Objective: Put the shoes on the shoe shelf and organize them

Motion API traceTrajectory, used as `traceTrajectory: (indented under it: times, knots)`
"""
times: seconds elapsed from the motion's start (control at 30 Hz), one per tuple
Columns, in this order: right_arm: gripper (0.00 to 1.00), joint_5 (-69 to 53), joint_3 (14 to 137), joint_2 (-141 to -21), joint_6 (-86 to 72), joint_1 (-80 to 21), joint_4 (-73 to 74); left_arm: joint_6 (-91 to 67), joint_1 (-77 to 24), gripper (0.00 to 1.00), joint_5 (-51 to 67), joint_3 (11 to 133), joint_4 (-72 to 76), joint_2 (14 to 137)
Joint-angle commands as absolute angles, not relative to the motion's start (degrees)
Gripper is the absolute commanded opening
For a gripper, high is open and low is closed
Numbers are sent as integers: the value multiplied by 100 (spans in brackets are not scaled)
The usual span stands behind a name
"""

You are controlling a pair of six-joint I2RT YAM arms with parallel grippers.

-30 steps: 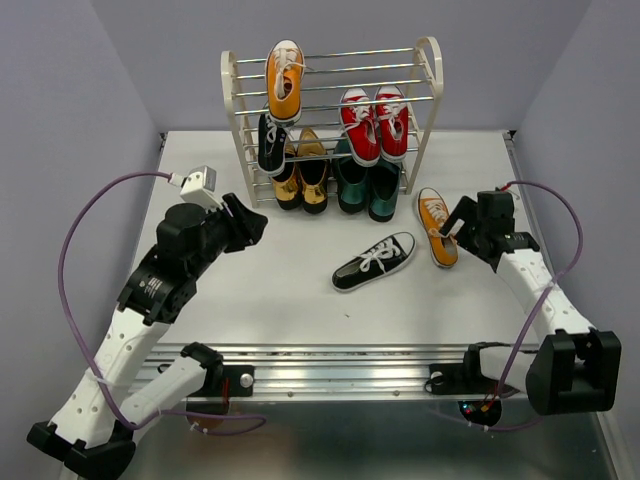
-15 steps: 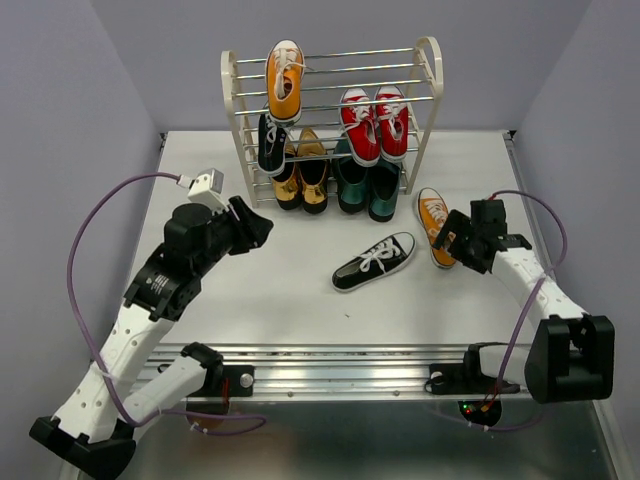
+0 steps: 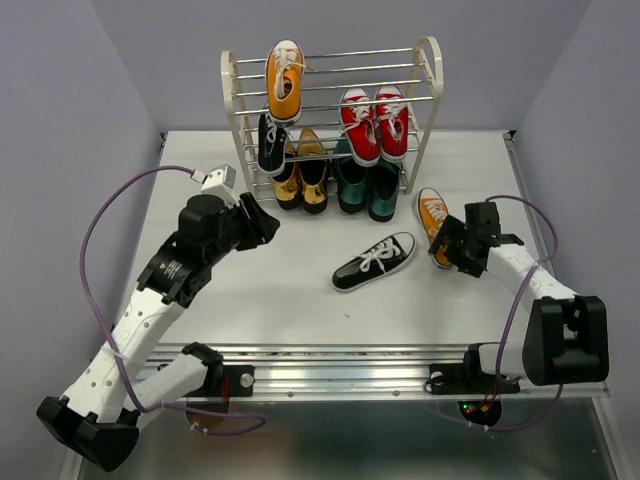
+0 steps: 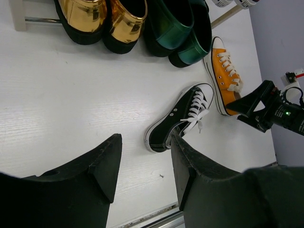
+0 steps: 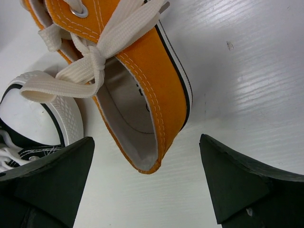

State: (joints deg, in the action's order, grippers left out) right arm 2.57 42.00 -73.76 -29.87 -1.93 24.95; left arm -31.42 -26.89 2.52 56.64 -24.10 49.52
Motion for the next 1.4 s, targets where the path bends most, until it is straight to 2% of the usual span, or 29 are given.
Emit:
traceTrajectory:
  times: [0.0, 1.07, 1.37]
  knots:
    - [98, 273, 4368, -7506, -2988, -167, 2206, -2979, -2690, 56, 343, 5836, -2065, 5001]
    - [100, 220, 4430, -7400, -2839, -167, 2171, -2953, -2698, 54, 378, 5704, -1802, 5308]
    - [100, 105, 4377, -7760, -2804, -167, 2136, -2813, -2690, 54, 387, 5371, -1381, 5747]
